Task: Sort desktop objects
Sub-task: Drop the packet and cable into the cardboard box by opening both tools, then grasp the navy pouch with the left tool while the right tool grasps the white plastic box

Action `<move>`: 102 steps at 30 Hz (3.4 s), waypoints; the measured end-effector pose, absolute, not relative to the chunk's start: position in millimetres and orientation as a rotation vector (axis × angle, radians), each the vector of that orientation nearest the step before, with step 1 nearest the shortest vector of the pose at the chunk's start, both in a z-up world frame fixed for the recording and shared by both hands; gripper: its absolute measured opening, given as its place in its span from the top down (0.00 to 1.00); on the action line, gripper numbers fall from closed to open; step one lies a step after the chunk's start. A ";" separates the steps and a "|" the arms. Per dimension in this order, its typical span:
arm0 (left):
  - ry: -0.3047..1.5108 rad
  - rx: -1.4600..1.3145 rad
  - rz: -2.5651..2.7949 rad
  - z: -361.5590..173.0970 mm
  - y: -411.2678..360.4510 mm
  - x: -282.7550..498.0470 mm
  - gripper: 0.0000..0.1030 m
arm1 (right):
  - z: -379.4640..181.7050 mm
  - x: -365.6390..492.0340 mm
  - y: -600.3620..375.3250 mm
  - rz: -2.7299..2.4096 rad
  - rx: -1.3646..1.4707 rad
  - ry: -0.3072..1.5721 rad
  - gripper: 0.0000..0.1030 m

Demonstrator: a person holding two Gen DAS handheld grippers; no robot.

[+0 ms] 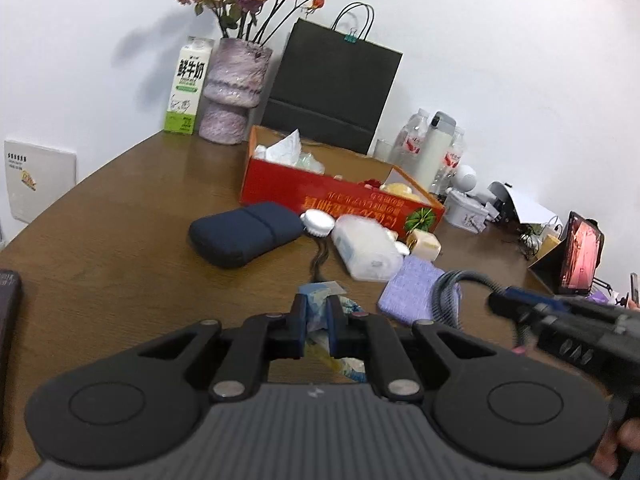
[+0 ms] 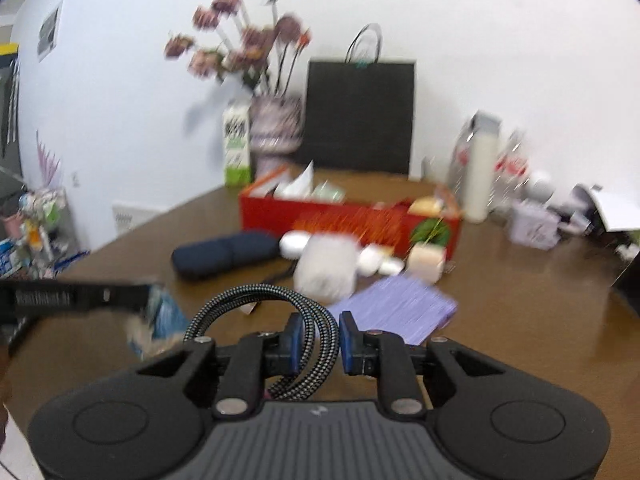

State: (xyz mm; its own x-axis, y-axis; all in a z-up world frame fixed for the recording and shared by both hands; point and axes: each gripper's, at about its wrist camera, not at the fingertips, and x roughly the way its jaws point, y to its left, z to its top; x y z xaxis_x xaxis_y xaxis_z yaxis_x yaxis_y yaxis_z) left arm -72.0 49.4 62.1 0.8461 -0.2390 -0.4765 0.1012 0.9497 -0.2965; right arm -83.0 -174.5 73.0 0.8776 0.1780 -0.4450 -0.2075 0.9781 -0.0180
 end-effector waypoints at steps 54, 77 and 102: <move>0.666 -0.127 -0.081 86.8 14.3 105.1 0.00 | 97.7 115.7 -196.5 0.191 -0.129 0.597 0.22; 0.502 -0.056 -0.006 23.9 6.9 -88.7 0.00 | 23.6 -101.0 -194.5 0.191 -0.063 0.518 0.25; 0.755 0.050 -0.079 12.0 53.8 87.2 0.28 | 28.4 98.0 -162.5 0.264 -0.022 0.695 0.39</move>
State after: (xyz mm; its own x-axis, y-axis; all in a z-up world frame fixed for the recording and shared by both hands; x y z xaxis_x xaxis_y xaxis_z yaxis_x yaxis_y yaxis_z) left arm 87.2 53.8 12.0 0.7258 -0.0533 -0.6858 0.0894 0.9959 0.0171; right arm 98.0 -162.5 28.4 0.7359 0.2330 -0.6358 -0.2478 0.9665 0.0674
